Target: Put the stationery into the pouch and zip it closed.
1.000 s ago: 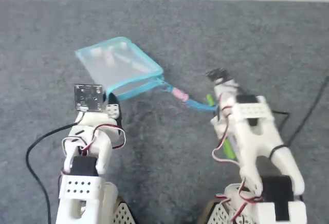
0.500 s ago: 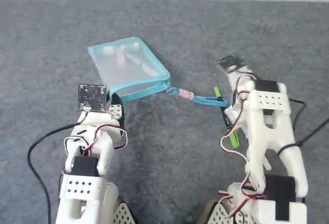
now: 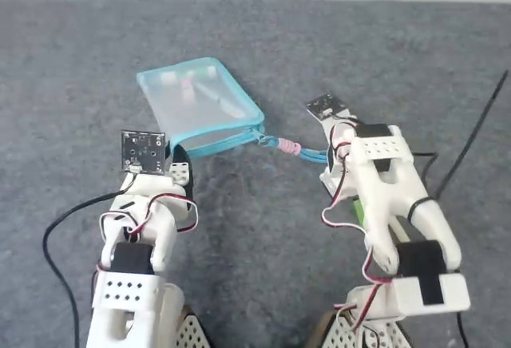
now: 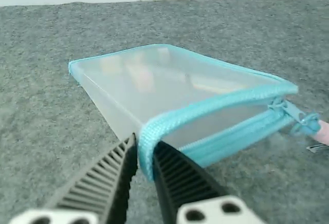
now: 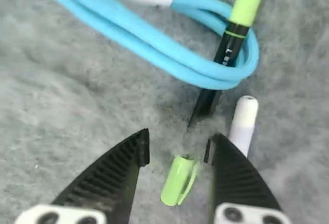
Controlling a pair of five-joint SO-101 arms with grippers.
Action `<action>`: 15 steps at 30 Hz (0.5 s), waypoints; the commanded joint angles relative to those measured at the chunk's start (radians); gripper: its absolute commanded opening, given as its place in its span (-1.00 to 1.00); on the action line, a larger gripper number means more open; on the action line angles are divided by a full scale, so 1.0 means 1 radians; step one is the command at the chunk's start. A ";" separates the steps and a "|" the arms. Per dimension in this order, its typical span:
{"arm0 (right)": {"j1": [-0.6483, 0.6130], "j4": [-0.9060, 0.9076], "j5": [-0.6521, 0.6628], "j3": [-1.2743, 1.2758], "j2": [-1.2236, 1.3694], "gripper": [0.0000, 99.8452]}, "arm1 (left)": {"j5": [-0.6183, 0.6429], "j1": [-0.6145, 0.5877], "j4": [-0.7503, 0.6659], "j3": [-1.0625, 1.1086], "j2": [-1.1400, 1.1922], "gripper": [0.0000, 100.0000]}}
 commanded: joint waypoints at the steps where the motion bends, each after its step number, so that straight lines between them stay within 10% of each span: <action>1: -0.015 -0.024 -0.017 -0.012 0.022 -0.71 | -0.008 0.012 -0.011 -0.019 -0.018 -0.98; 15: 0.171 0.140 0.189 -0.014 -0.044 -0.99 | -0.008 0.012 -0.012 -0.019 -0.018 -0.98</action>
